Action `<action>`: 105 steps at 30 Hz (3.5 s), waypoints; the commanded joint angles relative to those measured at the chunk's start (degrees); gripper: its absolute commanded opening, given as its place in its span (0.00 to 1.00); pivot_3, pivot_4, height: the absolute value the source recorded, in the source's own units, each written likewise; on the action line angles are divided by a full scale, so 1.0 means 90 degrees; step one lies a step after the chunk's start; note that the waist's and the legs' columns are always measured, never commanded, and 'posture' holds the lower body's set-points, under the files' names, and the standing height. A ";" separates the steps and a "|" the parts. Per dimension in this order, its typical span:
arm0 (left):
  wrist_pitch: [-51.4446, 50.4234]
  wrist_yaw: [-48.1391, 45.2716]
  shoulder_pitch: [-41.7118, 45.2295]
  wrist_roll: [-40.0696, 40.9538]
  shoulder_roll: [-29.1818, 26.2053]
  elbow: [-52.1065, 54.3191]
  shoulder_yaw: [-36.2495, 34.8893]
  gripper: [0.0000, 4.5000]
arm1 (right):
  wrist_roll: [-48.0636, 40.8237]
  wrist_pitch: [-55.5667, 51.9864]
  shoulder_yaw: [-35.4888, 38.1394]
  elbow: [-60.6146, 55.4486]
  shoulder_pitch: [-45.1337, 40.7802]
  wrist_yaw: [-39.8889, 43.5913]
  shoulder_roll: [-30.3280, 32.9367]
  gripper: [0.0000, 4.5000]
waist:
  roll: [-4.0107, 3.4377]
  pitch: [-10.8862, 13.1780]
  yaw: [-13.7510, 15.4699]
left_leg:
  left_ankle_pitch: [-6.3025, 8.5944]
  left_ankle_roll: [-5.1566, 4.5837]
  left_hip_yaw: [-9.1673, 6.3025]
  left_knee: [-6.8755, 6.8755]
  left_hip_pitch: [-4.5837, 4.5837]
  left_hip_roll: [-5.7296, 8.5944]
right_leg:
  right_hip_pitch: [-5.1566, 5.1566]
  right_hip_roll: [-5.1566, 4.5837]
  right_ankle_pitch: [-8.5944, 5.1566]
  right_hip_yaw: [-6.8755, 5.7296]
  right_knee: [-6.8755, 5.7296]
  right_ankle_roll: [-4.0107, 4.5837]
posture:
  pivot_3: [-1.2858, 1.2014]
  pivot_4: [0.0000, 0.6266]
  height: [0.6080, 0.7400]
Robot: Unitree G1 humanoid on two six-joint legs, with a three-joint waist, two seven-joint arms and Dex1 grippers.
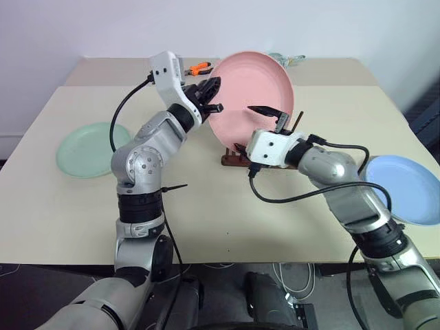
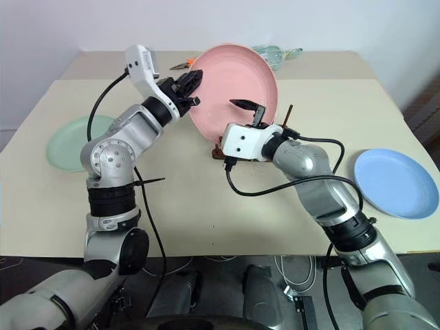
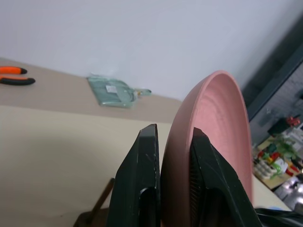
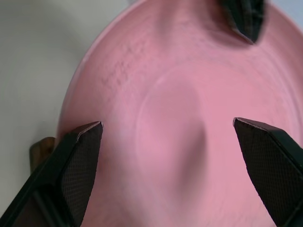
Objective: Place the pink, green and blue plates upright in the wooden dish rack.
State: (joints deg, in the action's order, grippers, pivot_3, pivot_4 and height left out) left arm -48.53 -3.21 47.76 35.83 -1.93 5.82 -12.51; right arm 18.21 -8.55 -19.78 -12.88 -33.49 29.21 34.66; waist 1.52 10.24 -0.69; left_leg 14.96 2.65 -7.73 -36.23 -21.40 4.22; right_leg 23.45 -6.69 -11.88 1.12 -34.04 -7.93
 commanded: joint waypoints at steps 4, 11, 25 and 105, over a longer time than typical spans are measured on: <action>-0.0088 0.0036 -0.0040 0.0343 0.0021 0.0445 -0.0118 0.14 | 0.0275 0.0243 0.0140 0.0045 0.0023 -0.0003 -0.0141 0.60 | 0.0000 0.0000 0.0005 | 0.0000 0.0000 -0.0001 -0.0001 0.0000 0.0000 | -0.0001 0.0000 0.0000 0.0000 0.0000 0.0000 | 0.52 0.24 1.00; 0.0002 0.0120 -0.0028 0.0168 -0.0003 0.0130 -0.0092 0.14 | 0.0272 0.0150 0.0720 -0.0148 0.0024 -0.0069 -0.0010 0.15 | 0.0000 0.0000 0.0016 | 0.0000 0.0000 -0.0001 -0.0001 -0.0001 0.0002 | -0.0001 0.0000 0.0000 0.0000 0.0001 0.0001 | 0.52 0.24 1.00; 0.0552 0.0186 0.0283 -0.0145 0.0066 -0.0269 0.0021 0.14 | -0.1192 -0.0875 0.1253 -0.1761 0.0824 0.1391 0.0325 0.98 | 0.0001 0.0001 0.0009 | 0.0001 -0.0002 0.0000 -0.0001 0.0002 -0.0001 | -0.0005 0.0001 -0.0002 -0.0001 0.0004 -0.0001 | 0.52 0.24 1.00; 0.2103 0.0510 -0.1794 -0.2583 -0.2535 -0.1277 -0.0888 1.00 | -0.4543 -0.1856 0.2158 -0.1300 -0.0181 0.0849 0.0618 0.99 | -0.0040 0.0020 -0.0049 | 0.0005 -0.0012 0.0005 0.0013 0.0004 -0.0015 | 0.0009 0.0008 -0.0006 0.0003 0.0004 -0.0005 | 0.52 0.24 1.00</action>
State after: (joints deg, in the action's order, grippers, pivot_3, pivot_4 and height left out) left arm -29.68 -5.66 30.70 14.52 -23.62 -4.63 -14.59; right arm -23.60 -25.56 4.65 -19.38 -34.54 34.03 40.27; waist 1.16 10.42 -1.14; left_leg 15.01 2.55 -7.70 -36.11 -21.37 4.08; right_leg 23.53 -6.62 -11.92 1.14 -34.00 -7.97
